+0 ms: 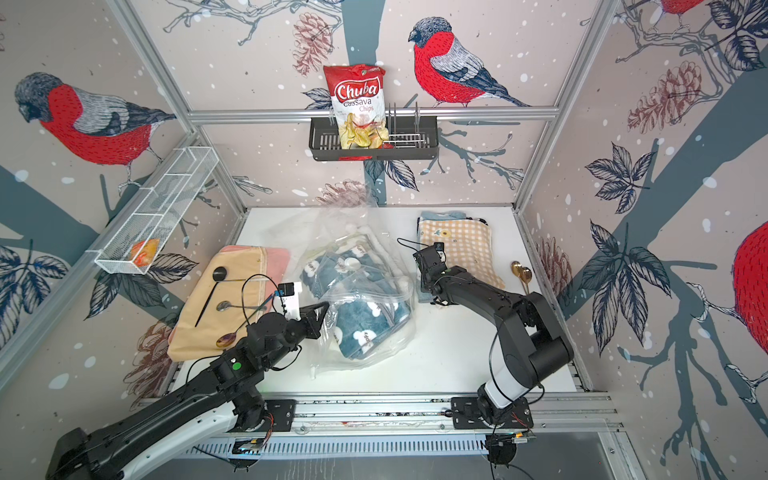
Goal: Take the blanket out of the vacuum bag
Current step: Place the blanket at the center of the board.
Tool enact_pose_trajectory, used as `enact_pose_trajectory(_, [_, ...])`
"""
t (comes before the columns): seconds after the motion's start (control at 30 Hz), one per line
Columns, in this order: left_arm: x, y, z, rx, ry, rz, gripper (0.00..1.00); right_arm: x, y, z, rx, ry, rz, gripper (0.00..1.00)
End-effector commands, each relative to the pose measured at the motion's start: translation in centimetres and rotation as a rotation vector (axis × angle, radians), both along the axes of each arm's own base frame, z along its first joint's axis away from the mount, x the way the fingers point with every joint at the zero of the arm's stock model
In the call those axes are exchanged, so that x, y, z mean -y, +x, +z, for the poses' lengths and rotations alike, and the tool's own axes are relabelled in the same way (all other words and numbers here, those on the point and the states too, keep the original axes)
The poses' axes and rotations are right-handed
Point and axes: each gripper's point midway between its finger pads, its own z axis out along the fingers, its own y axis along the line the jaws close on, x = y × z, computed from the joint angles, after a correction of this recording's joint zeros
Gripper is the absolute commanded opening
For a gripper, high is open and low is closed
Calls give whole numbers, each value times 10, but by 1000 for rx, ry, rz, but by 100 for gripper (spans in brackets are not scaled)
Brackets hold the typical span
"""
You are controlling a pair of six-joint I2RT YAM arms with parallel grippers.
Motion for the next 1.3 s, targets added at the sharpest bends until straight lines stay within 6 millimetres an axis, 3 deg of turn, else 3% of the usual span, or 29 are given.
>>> enact_pose_trajectory(0.0, [0, 2, 3, 5, 0, 3, 0, -1, 2, 25, 54, 49, -7, 0])
enact_pose_trajectory(0.2, [5, 3, 7, 11, -10, -10, 0, -12, 8, 75, 108, 185, 62, 0])
enact_pose_trajectory(0.33, [8, 3, 8, 10, -17, -22, 0, -22, 17, 83, 96, 250, 100, 0])
enact_pose_trajectory(0.6, [5, -1, 9, 8, -20, -25, 0, -64, 1, 30, -68, 376, 207, 1])
enact_pose_trajectory(0.63, [4, -1, 10, 11, -23, -22, 0, -67, -2, 24, -81, 390, 210, 4])
enact_pose_trajectory(0.7, [4, -1, 11, 14, -21, -19, 0, -65, -6, 10, -99, 393, 192, 25])
enact_pose_trajectory(0.87, [6, 0, 6, 6, -16, -26, 0, -60, -12, -18, -174, 423, 174, 46])
enact_pose_trajectory(0.97, [7, 0, 1, -4, -13, -31, 0, -56, -11, -4, -149, 455, 172, 52])
enact_pose_trajectory(1.07, [7, -1, 0, -5, -18, -31, 0, -52, -6, 32, -78, 498, 179, 56])
enact_pose_trajectory(1.17, [8, -1, -2, -5, -24, -37, 0, -27, 4, 67, 19, 510, 116, 58])
enact_pose_trajectory(1.27, [10, -2, -6, -12, -26, -44, 0, 17, 13, 79, 83, 553, -10, 58])
